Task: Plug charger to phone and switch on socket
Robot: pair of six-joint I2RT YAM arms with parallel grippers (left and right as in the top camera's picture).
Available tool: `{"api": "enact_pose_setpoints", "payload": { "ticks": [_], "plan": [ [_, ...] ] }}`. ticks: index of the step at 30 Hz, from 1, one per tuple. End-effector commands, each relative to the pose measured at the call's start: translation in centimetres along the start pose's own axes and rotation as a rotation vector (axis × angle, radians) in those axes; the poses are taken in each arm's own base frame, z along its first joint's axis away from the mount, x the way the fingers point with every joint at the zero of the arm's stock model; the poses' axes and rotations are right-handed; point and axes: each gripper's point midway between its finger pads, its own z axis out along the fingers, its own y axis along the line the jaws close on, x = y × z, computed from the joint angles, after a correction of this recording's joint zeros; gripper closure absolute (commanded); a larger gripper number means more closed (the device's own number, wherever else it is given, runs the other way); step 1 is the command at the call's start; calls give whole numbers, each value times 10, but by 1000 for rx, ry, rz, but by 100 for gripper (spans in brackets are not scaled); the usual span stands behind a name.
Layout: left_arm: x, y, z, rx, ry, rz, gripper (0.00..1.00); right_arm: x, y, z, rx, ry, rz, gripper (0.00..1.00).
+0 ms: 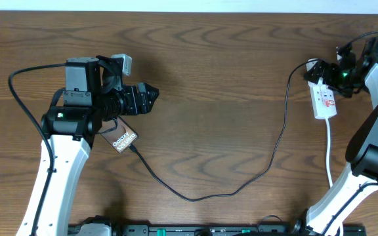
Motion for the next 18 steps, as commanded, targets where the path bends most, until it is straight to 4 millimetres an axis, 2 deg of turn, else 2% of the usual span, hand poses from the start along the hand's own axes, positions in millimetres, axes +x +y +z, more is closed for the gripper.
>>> {"api": "enact_pose_setpoints", "payload": {
  "ticks": [1,4,18],
  "plan": [
    [1,2,0,-12,1,17,21,-13,-5,-2,43,-33,-44,1],
    [1,2,0,-12,1,17,21,-17,-6,-3,43,-47,-46,1],
    [1,2,0,-12,1,17,21,-11,5,-2,-21,-24,-14,1]
  ]
}}
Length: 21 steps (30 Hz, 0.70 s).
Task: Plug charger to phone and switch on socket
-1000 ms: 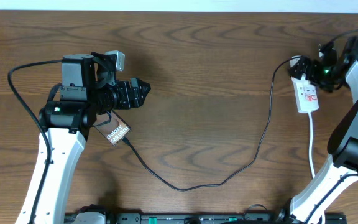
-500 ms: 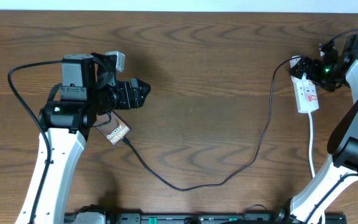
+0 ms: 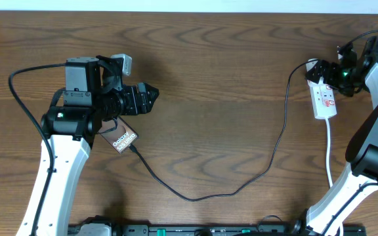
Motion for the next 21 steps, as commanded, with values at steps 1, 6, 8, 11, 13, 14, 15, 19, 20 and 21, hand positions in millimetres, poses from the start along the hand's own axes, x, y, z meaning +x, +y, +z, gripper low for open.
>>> {"api": "enact_pose_setpoints", "payload": {
  "ticks": [1,6,8,11,13,14,15,19,20,21],
  "plan": [
    [1,2,0,-13,1,17,21,-7,6,-1,-31,-14,-3,1],
    [1,2,0,-13,1,17,21,-7,6,1,-31,-14,-3,1],
    [1,2,0,-13,1,17,21,-6,4,4,-31,-8,0,1],
    [1,2,0,-13,1,17,21,-1,2,14,-42,15,9,1],
    [1,2,0,-12,1,17,21,3,5,21,-71,31,16,1],
    [1,2,0,-13,1,17,21,4,7,24,-78,37,16,1],
    [1,2,0,-13,1,17,21,5,10,25,-95,42,23,1],
    [1,2,0,-12,1,17,21,8,17,27,-103,56,26,1],
    [1,2,0,-12,1,17,21,9,18,27,-104,61,27,1],
    [1,2,0,-12,1,17,21,10,19,28,-105,65,32,1]
  ]
}}
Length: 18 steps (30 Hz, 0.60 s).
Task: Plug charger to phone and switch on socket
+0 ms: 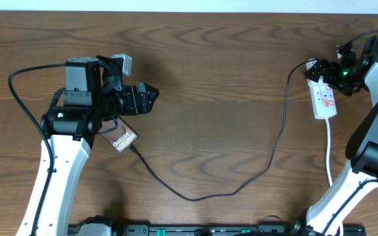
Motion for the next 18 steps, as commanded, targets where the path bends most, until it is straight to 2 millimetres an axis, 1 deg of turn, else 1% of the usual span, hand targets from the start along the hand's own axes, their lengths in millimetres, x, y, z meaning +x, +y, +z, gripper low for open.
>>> {"api": "enact_pose_setpoints", "payload": {
  "ticks": [1,5,8,12,13,15,18],
  "plan": [
    [1,2,0,-12,1,17,21,15,24,20,-95,69,29,1],
    [-1,1,0,-10,-7,22,21,25,32,21,-111,110,57,1],
    [-1,1,0,-10,-7,22,21,30,33,21,-112,131,70,1],
    [-1,1,0,-11,-7,22,21,31,36,22,-117,136,79,1],
    [-1,1,0,-11,-7,22,21,31,35,22,-107,136,79,1],
    [-1,1,0,-11,-7,22,21,33,22,21,-29,145,111,1],
    [-1,1,0,-11,-7,22,21,38,6,8,65,159,144,1]
  ]
}}
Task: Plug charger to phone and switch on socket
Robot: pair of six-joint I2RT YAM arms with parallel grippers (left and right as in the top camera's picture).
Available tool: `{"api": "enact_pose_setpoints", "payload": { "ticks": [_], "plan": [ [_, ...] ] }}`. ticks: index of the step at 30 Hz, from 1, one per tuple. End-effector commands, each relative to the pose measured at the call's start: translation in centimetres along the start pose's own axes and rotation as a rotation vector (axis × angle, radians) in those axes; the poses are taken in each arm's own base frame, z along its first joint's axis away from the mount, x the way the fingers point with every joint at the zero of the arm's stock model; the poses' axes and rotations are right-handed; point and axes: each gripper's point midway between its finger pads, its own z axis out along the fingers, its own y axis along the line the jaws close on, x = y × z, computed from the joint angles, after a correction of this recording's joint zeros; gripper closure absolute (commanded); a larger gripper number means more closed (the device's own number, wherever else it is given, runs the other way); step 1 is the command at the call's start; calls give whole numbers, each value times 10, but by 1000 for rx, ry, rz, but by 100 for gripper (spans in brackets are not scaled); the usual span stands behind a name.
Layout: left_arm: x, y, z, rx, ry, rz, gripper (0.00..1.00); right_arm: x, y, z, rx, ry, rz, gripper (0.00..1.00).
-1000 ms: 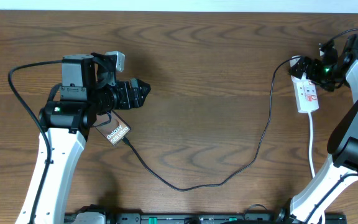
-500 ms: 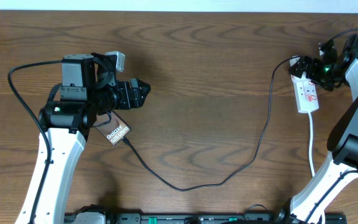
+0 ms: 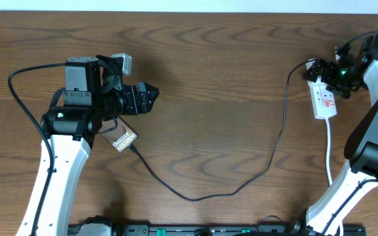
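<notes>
The phone point(image 3: 122, 139) lies tilted on the table, partly under my left arm, its labelled end showing. The black charger cable point(image 3: 268, 167) meets the phone's lower right end and loops across the table up to the charger plug point(image 3: 312, 67) at the far end of the white socket strip point(image 3: 323, 99). My left gripper point(image 3: 151, 98) points right, above and to the right of the phone, with nothing seen in it. My right gripper point(image 3: 325, 71) hovers at the strip's far end beside the plug. Its fingertips are too small and dark to read.
The strip's white lead point(image 3: 329, 154) runs toward the table's front edge beside my right arm's base. A black cable point(image 3: 18, 98) arcs around my left arm. The table's far edge lies just behind the strip.
My right gripper has shifted slightly toward the far end of the socket strip. The left arm, phone and cable lie as before.
Through all the earlier moments my left gripper stayed above the phone with the cable at the phone's end. My right gripper stayed over the far end of the socket strip, creeping a little farther back each time.
</notes>
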Motion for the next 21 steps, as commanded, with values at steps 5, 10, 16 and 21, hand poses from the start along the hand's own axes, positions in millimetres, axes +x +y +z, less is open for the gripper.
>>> {"api": "enact_pose_setpoints", "payload": {
  "ticks": [5,10,16,21],
  "plan": [
    [1,2,0,-12,0,18,21,27,-25,-63,262,12,181,1],
    [1,2,0,-12,0,17,21,55,-10,-163,386,-111,314,1],
    [1,2,0,-12,0,17,21,85,35,-261,331,-363,327,1],
    [1,2,0,-12,0,17,21,105,54,-303,302,-493,293,1]
  ]
}}
